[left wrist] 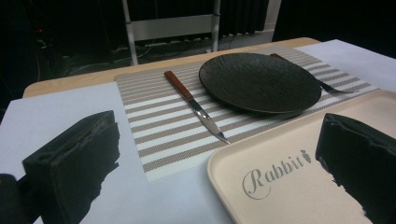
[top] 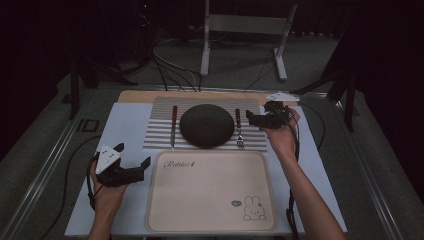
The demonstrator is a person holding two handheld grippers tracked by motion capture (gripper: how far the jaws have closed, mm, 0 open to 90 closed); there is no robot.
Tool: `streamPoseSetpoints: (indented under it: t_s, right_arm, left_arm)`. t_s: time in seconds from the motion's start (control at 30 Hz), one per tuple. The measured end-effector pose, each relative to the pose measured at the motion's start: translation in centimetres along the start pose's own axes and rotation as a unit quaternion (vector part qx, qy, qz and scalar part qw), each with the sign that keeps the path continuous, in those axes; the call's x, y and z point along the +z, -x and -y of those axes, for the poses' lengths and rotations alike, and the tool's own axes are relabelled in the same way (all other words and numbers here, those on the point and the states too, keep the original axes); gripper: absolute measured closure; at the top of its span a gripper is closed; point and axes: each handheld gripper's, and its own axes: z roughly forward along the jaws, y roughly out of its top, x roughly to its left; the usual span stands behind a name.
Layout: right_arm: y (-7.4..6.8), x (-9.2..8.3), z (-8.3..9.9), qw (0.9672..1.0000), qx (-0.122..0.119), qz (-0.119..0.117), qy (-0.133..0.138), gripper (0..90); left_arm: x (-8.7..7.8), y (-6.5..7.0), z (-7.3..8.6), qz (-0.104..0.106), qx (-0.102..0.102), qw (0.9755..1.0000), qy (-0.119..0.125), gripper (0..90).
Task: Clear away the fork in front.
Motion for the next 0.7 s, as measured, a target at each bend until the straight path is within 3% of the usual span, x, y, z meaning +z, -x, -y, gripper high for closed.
streamPoseSetpoints:
  t_s: [0.37, 0.7]
  right_arm:
    - [-0.3, 2.2, -1.6, 0.9999, 0.001, 0.011, -0.010, 11.0]
    - [-0.2, 5.0, -1.2, 0.9989, 0.014, 0.018, -0.040, 11.0]
  left_arm:
    - [0.1, -0.1, 0.0, -0.001, -0.001, 1.0000, 0.001, 0.2]
    - [0.2, -0.1, 0.0, 0.000, 0.001, 1.0000, -0.001, 0.2]
